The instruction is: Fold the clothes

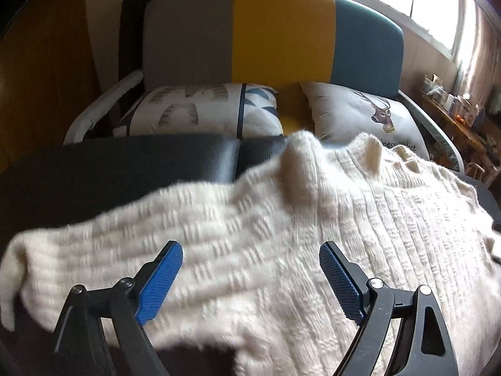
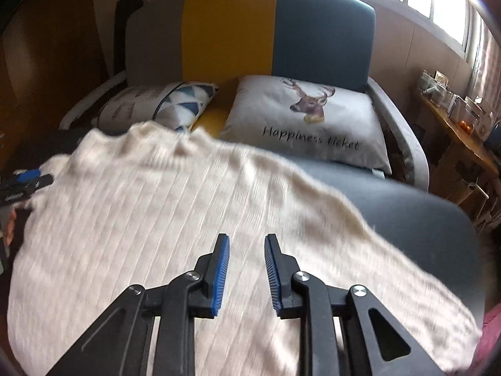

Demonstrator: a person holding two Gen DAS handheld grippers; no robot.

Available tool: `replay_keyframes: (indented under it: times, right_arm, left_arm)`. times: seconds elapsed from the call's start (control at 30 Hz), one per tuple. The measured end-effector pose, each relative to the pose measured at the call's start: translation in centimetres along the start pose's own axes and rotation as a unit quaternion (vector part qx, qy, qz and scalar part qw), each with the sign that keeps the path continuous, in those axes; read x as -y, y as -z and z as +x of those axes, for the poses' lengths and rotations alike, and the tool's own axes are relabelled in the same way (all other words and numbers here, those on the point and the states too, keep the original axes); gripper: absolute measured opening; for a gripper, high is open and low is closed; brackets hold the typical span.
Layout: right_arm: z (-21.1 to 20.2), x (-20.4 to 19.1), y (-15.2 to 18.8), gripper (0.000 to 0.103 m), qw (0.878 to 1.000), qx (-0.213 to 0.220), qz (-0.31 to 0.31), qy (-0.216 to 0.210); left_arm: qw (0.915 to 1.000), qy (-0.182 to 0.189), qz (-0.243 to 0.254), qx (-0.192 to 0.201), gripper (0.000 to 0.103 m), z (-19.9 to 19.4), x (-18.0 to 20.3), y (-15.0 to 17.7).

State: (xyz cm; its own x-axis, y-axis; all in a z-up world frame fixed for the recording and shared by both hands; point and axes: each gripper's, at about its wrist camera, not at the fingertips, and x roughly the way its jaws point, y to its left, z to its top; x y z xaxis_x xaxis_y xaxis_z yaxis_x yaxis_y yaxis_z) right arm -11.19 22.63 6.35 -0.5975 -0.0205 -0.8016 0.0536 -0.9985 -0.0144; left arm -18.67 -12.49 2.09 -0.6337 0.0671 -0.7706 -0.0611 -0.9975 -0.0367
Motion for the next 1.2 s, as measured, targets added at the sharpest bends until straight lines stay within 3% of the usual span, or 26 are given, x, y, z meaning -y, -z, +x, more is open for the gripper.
replay_keyframes:
  times: [0.17,0.3,0.57,0.8,0.9,1.03,1.17,1.2]
  right_arm:
    - [0.8,-1.4,2.6,0.017,1.000,-0.019,0.006,0.002]
    - [3.3,-1.4,4.1,0.017,0.998,-0.050,0.023,0.014]
    - [2.9,-0.2,5.9,0.016,0.995,-0.030,0.081,0.039]
    - [2.9,-0.4,6.3,0.018,0.994,-0.003,0.100,0.053]
    - [1.5,1.2,6.0,0.018,0.992,0.002,0.129,-0.005]
    - [-1.9,5.5,6.8,0.018,0.986,0.037,0.161,0.021]
    - [-3.8,11.4,9.3,0.019,0.975,0.028,0.218,0.041]
    - [-4.3,12.9,9.9,0.021,0.971,0.025,0.233,0.046]
  left_arm:
    - [0.9983,-0.056,-0.012,-0.014,0.090,1.4,0.1,1.1]
    - [0.9970,-0.073,-0.021,-0.012,0.091,1.2,-0.1,1.7]
    - [0.9891,-0.121,-0.082,-0.016,0.097,0.6,-2.8,3.5]
    - [0.9878,-0.146,-0.051,-0.019,0.096,-0.4,-1.3,3.0]
    - [0.9926,-0.114,-0.041,0.010,0.096,-2.3,0.6,2.5]
    - [0.9991,-0.037,-0.007,0.020,0.096,-3.5,4.7,2.7]
    - [0.9977,0.055,0.037,-0.017,0.096,-2.7,9.8,4.6]
    - [0.9966,0.061,0.050,-0.021,0.096,-2.8,11.1,5.3]
